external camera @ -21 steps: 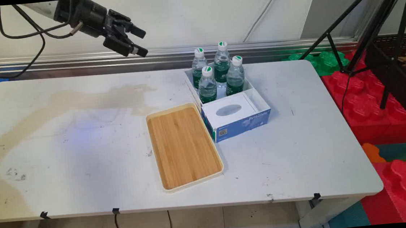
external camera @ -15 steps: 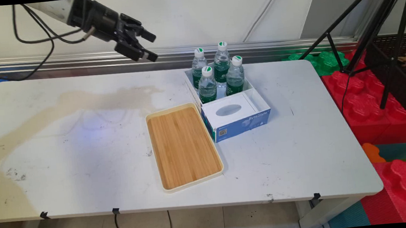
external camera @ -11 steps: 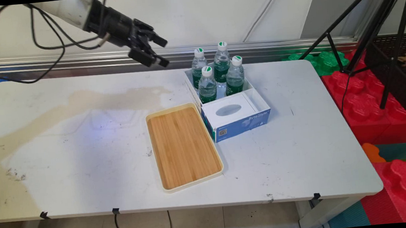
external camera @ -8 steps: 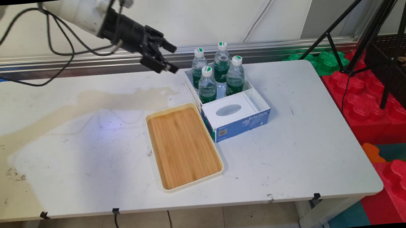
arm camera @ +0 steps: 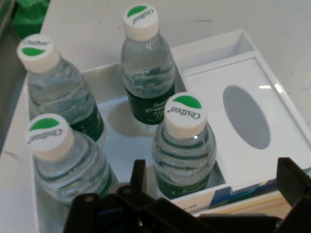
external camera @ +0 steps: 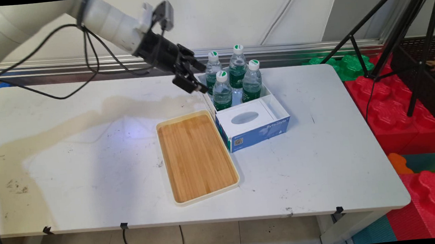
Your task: Pick up the green bottle from the white box
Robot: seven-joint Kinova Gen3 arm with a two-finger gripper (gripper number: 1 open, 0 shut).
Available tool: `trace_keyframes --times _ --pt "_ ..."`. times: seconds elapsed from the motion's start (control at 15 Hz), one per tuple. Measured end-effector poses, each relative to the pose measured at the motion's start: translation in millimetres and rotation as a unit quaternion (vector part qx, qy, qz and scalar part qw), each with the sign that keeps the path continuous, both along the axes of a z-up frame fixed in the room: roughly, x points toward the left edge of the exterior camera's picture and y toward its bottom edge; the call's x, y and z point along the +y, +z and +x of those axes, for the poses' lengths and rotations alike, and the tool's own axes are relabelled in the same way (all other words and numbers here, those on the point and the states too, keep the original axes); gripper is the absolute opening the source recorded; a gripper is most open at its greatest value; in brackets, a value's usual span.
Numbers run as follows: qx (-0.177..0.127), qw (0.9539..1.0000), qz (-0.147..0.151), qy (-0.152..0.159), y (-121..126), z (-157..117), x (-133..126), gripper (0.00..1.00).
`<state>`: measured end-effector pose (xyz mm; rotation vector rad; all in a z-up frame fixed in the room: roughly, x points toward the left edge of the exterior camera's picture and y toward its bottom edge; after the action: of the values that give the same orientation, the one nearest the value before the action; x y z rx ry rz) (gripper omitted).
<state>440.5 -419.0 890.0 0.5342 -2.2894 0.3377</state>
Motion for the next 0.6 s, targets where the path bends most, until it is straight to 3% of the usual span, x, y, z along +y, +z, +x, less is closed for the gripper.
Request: trace_keyframes --times 0.6 --pt "-0.013 0.9996 0.023 0.008 -51 -41 -33 1.00"
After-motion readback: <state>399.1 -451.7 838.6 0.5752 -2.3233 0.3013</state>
